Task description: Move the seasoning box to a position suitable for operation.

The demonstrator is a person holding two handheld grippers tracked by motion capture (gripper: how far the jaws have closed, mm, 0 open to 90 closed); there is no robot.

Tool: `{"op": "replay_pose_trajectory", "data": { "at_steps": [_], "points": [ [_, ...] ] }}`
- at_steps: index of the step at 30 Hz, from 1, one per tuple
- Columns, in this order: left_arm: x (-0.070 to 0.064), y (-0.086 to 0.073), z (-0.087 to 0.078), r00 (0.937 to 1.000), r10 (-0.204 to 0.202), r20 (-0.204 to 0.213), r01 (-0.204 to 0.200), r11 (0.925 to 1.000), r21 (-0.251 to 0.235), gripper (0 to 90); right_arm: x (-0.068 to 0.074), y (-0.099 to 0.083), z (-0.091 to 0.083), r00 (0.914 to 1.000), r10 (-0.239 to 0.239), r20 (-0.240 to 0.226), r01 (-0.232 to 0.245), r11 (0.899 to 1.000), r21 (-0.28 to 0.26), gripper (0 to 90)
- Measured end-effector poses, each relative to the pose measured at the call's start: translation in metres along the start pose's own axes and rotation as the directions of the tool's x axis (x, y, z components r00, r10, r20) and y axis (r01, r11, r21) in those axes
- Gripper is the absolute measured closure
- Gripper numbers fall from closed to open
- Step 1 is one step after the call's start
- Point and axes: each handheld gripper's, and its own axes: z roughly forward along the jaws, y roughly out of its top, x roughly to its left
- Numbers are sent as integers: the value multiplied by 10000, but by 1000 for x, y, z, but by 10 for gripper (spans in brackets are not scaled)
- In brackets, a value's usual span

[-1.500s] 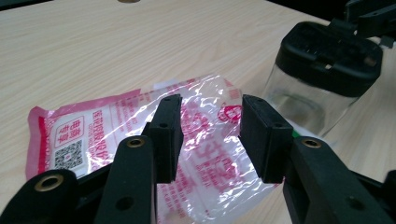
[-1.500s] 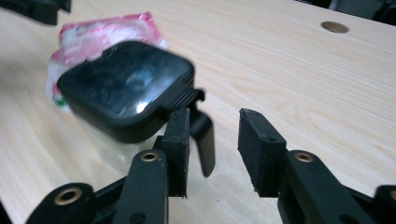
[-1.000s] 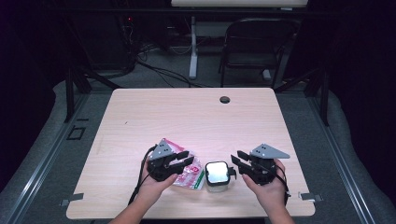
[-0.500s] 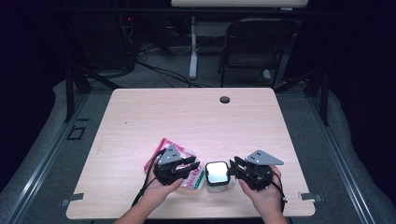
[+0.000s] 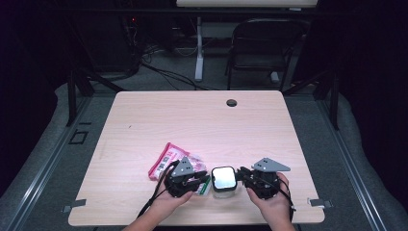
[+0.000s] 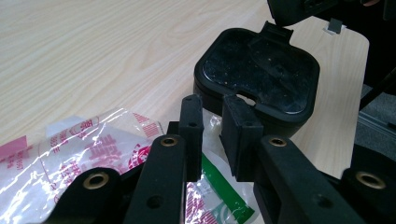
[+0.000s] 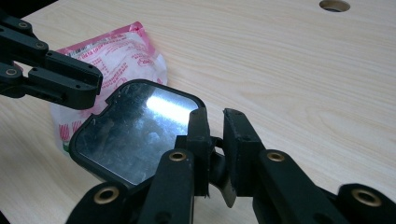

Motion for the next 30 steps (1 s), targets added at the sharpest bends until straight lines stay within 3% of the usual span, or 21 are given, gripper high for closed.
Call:
{"op": "replay_pose_trajectory", "data": {
  "at_steps": [3, 7, 15, 30],
  "points": [
    [-1, -1, 1, 10000, 61, 59, -61, 9999, 125, 822, -1, -1, 1, 10000, -36, -37, 36, 9999, 118, 813],
    [-3, -2, 1, 9980, 182, 603, -196, 9996, 213, 875, -3, -2, 1, 9998, 138, -140, -136, 9999, 95, 830],
    [-7, -6, 7, 9967, 270, 767, -312, 9981, 540, 898, -3, -3, 1, 9994, 224, -268, -223, 9997, 34, 847],
    [-10, -6, 7, 9953, 266, 930, -314, 9982, 511, 898, -4, -3, 0, 9990, 266, -371, -265, 9996, 20, 857]
  ]
}}
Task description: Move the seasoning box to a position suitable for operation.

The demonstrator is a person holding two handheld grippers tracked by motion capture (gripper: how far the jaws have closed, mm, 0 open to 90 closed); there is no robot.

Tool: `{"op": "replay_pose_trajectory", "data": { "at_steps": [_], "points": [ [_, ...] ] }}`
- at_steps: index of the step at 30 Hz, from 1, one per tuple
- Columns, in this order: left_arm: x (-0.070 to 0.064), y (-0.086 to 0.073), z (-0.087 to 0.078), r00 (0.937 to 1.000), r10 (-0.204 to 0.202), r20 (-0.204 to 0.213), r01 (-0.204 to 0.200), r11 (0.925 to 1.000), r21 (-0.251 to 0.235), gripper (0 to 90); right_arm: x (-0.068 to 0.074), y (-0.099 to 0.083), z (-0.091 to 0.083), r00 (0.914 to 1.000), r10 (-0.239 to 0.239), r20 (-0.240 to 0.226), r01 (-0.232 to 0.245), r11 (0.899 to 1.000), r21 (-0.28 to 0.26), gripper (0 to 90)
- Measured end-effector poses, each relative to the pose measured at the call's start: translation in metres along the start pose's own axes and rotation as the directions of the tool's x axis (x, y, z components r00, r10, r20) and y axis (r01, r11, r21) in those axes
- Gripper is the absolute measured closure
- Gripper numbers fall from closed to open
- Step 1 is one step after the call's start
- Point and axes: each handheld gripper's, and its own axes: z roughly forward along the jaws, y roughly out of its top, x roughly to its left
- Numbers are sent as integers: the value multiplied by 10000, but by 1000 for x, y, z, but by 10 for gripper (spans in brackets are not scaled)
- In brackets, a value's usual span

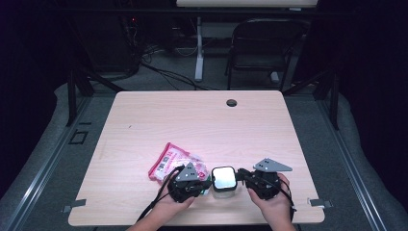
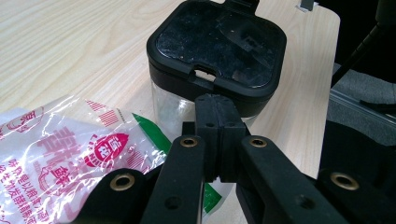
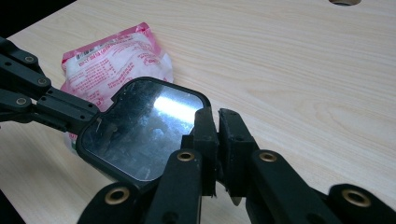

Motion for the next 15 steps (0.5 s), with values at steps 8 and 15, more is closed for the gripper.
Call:
{"op": "replay_pose_trajectory", "data": {
  "at_steps": [8, 15],
  "points": [
    [-1, 1, -2, 9999, -103, 106, 105, 9999, -129, 898, 0, 0, 0, 10000, -4, -6, 4, 10000, 5, 857],
    [-2, 3, -2, 9999, -77, 116, 80, 9997, -223, 898, -1, -1, 0, 10000, 4, 2, -4, 10000, -7, 857]
  ]
}}
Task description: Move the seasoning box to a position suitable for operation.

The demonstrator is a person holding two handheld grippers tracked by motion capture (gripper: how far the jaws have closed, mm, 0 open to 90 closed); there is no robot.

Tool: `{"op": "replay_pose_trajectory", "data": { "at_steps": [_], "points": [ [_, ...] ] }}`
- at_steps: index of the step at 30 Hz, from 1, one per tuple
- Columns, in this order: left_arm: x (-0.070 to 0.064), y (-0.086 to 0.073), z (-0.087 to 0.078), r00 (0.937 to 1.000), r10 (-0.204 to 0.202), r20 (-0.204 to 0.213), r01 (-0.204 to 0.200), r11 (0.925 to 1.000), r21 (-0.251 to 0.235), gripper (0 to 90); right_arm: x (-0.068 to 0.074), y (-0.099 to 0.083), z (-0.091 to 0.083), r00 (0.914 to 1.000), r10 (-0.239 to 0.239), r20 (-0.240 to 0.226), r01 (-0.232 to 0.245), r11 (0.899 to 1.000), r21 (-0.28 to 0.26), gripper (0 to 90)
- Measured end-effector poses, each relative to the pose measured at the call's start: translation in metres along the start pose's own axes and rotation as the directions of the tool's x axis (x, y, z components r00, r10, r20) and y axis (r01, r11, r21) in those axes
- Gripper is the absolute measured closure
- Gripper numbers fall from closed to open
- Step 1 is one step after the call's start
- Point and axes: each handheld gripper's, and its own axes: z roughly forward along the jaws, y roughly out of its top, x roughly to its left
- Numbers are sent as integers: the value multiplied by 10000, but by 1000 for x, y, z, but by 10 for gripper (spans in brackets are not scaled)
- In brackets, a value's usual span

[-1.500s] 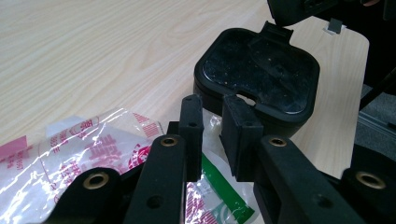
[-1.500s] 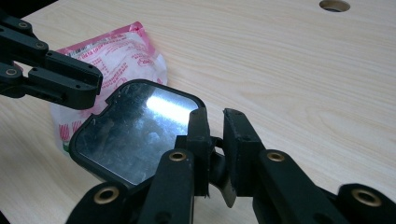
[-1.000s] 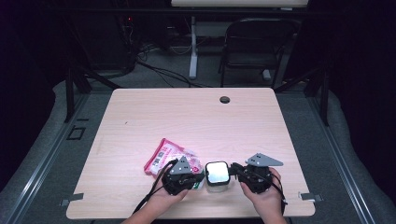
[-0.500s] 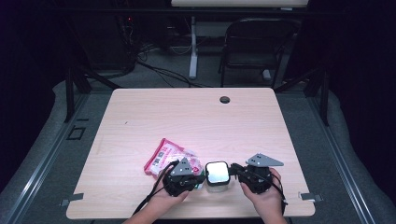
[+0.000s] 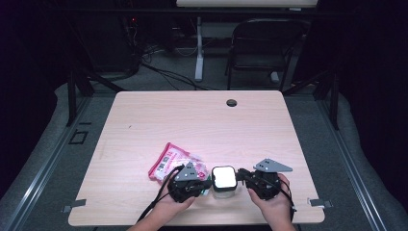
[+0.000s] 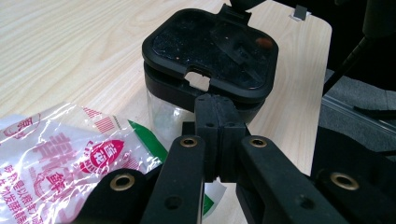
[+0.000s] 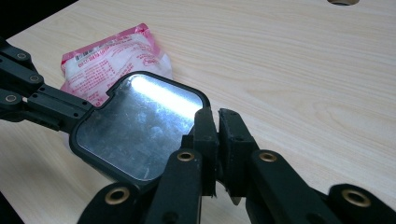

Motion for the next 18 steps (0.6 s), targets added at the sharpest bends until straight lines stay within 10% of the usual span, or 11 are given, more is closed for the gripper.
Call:
{"op": "replay_pose_trajectory", "data": {
  "at_steps": [18],
  "points": [
    [-7, 12, -2, 9999, 132, -74, -134, 9996, -256, 897, 14, -9, -17, 9958, -899, -162, 894, 9956, -283, 659]
  ]
}}
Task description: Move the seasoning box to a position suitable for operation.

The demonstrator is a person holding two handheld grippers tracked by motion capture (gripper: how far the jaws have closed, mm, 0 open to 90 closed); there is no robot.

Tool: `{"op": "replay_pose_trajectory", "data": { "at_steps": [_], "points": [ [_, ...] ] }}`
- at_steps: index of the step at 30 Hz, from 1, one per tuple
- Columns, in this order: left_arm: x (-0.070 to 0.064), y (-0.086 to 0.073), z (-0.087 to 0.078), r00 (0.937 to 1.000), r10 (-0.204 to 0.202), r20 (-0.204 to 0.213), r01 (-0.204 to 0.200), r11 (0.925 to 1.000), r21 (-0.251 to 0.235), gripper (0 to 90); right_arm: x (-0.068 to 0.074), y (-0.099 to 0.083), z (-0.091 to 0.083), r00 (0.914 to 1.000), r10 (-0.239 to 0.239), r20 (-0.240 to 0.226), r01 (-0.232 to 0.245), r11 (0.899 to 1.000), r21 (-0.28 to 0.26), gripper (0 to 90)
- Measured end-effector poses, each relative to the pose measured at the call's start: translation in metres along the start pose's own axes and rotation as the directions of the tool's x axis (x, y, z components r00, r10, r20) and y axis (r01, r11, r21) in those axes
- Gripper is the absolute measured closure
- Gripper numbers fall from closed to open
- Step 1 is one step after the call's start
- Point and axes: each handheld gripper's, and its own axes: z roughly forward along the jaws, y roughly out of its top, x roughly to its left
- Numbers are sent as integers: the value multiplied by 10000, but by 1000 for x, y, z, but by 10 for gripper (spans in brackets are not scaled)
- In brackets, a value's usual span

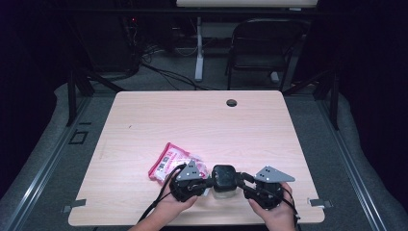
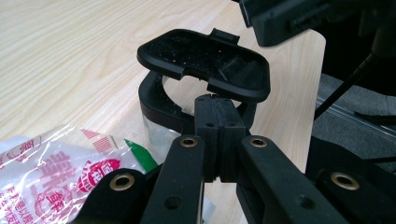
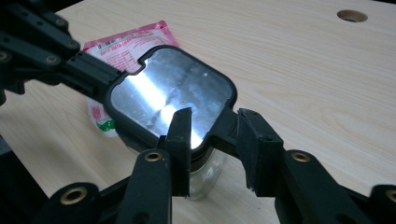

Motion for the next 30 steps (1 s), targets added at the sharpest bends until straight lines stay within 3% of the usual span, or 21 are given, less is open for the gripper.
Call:
{"op": "replay_pose_trajectory", "data": {
  "at_steps": [5, 8, 12, 15, 18, 26, 30],
  "points": [
    [0, 4, -1, 10000, -12, -29, 12, 10000, -48, 895, 7, -3, 0, 9983, -587, 37, 587, 9982, -140, 593],
    [1, 7, -1, 10000, -55, -45, 55, 10000, -63, 895, 6, -4, -1, 9990, -436, -84, 434, 9987, -249, 569],
    [1, 9, -3, 9999, -98, 28, 98, 9998, -167, 895, 8, -5, -3, 9979, -602, -226, 594, 9976, -364, 553],
    [-1, 14, -5, 10000, -31, 35, 32, 9996, -273, 895, 16, -6, -2, 9934, -1121, -224, 1115, 9934, -254, 536],
    [-3, 17, -5, 10000, 10, -3, -10, 9997, -245, 896, 20, -6, -1, 9909, -1334, -151, 1330, 9908, -270, 520],
    [-7, 19, -3, 10000, 76, 37, -75, 9998, -202, 888, 25, -9, 6, 9864, -1637, 159, 1639, 9864, -118, 508],
    [-7, 16, -1, 10000, 66, 58, -65, 9999, -148, 887, 24, -9, 6, 9887, -1480, 234, 1483, 9888, -136, 530]
  ]
}}
